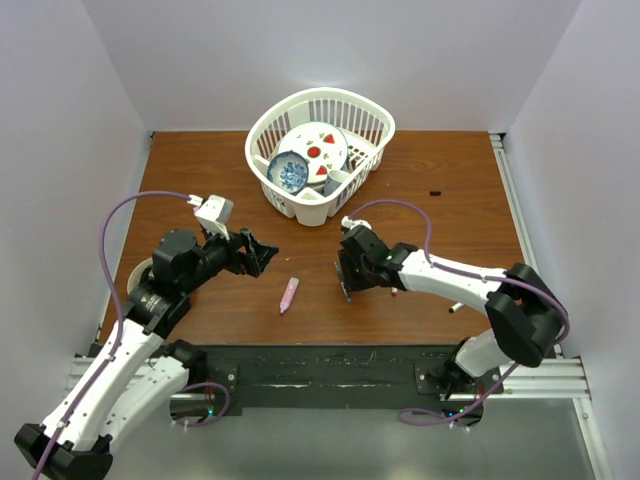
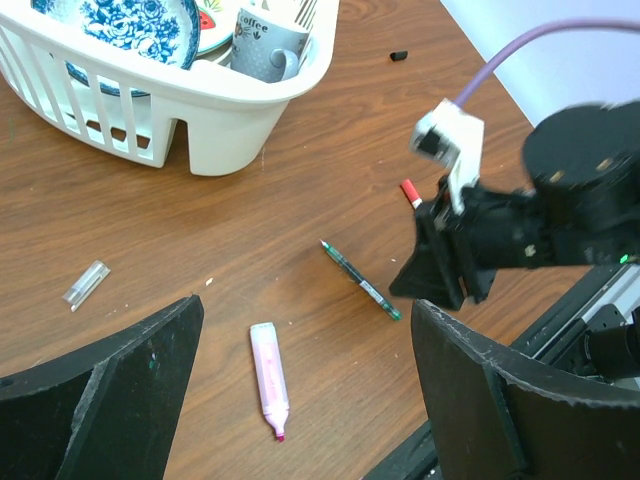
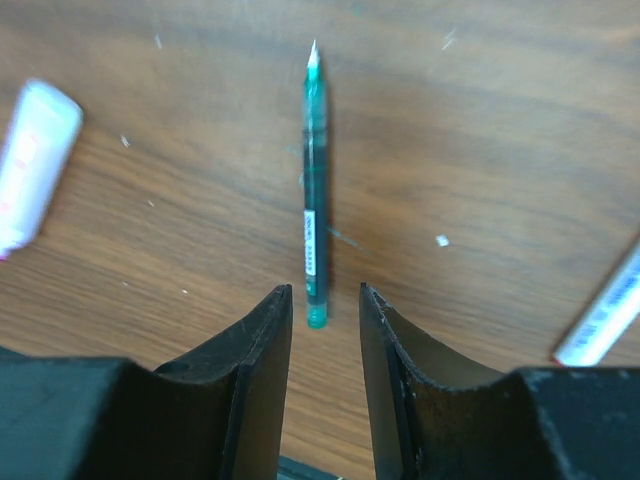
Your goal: Insert the pens into the pen caps
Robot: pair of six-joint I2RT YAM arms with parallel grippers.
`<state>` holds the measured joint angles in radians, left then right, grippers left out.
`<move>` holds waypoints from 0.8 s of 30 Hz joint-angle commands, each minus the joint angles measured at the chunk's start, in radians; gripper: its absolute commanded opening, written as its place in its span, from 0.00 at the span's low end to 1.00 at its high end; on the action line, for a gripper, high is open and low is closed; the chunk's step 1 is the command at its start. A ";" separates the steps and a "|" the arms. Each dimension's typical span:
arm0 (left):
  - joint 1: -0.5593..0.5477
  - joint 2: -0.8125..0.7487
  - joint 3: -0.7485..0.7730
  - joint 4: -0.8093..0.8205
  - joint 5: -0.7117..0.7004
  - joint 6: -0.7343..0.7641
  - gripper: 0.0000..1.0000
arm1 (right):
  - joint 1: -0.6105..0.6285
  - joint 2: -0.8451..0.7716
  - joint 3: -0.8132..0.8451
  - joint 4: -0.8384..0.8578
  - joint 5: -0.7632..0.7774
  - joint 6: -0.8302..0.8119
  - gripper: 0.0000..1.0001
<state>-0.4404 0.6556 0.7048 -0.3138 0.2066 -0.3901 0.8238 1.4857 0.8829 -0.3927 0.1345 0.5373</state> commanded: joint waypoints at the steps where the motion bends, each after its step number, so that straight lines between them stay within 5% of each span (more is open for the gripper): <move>1: -0.001 -0.001 -0.004 0.039 0.013 -0.001 0.89 | 0.032 0.034 -0.012 0.052 0.020 0.029 0.37; 11: 0.000 0.018 -0.002 0.038 0.028 -0.044 0.88 | 0.104 0.128 -0.016 0.018 0.117 0.055 0.29; 16: 0.000 0.030 -0.002 0.053 0.033 -0.079 0.87 | 0.107 0.142 -0.019 0.025 0.126 0.050 0.05; 24: 0.000 0.108 -0.047 0.178 0.106 -0.276 0.81 | 0.126 -0.180 -0.096 0.142 0.061 0.076 0.00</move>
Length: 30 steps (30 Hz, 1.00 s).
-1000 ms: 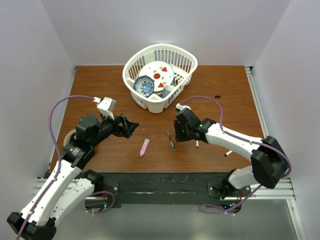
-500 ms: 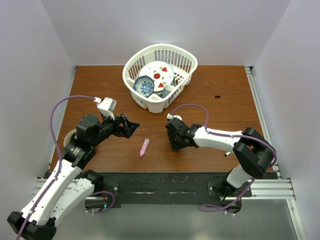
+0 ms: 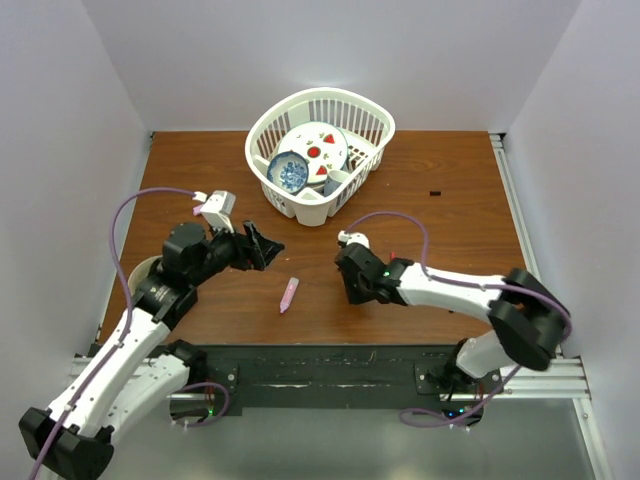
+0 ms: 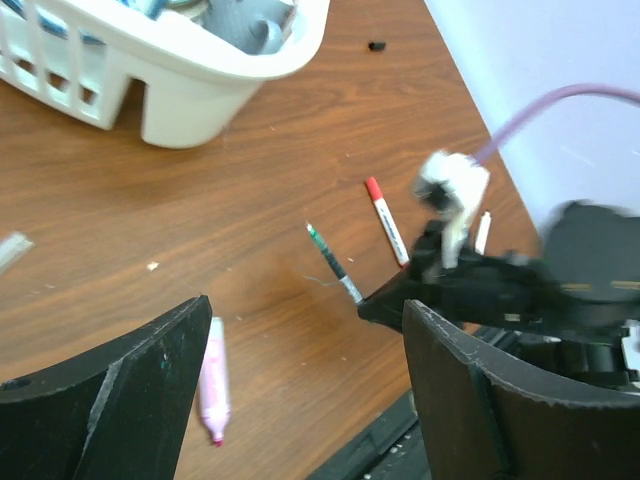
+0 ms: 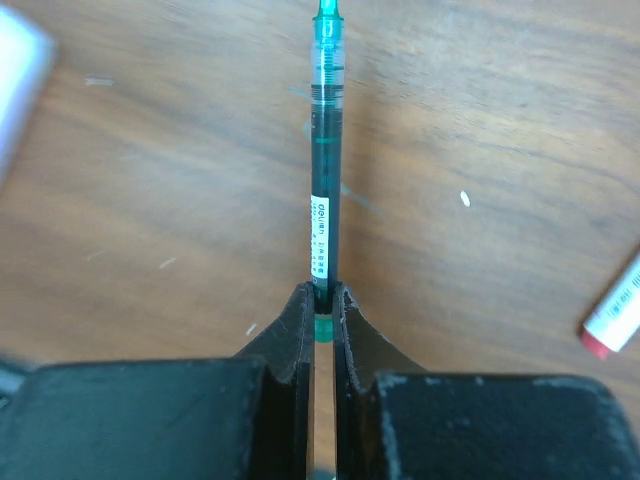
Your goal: Insert the pens into the pen caps
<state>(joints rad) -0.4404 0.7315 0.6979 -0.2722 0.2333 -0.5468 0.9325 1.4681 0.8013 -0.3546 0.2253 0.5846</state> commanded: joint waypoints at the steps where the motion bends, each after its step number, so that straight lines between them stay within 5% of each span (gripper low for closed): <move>1: 0.000 0.039 -0.058 0.192 0.090 -0.131 0.81 | 0.025 -0.208 -0.017 0.112 -0.044 0.037 0.00; 19: -0.158 0.336 -0.012 0.419 0.092 -0.208 0.62 | 0.132 -0.356 0.062 0.195 -0.109 0.107 0.00; 23: -0.159 0.339 -0.009 0.426 0.095 -0.209 0.39 | 0.138 -0.359 0.058 0.212 -0.121 0.109 0.00; 24: -0.159 0.338 -0.009 0.432 0.106 -0.212 0.21 | 0.138 -0.361 0.055 0.223 -0.132 0.109 0.00; 26: -0.159 0.336 -0.011 0.445 0.123 -0.219 0.00 | 0.138 -0.358 0.052 0.229 -0.145 0.109 0.02; 30: -0.159 0.330 -0.040 0.511 0.194 -0.239 0.00 | 0.138 -0.358 0.036 0.264 -0.173 0.126 0.28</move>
<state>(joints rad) -0.6098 1.0706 0.6655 0.1497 0.3950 -0.7967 1.0618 1.1339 0.8223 -0.1699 0.1081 0.6857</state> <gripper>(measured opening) 0.082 0.200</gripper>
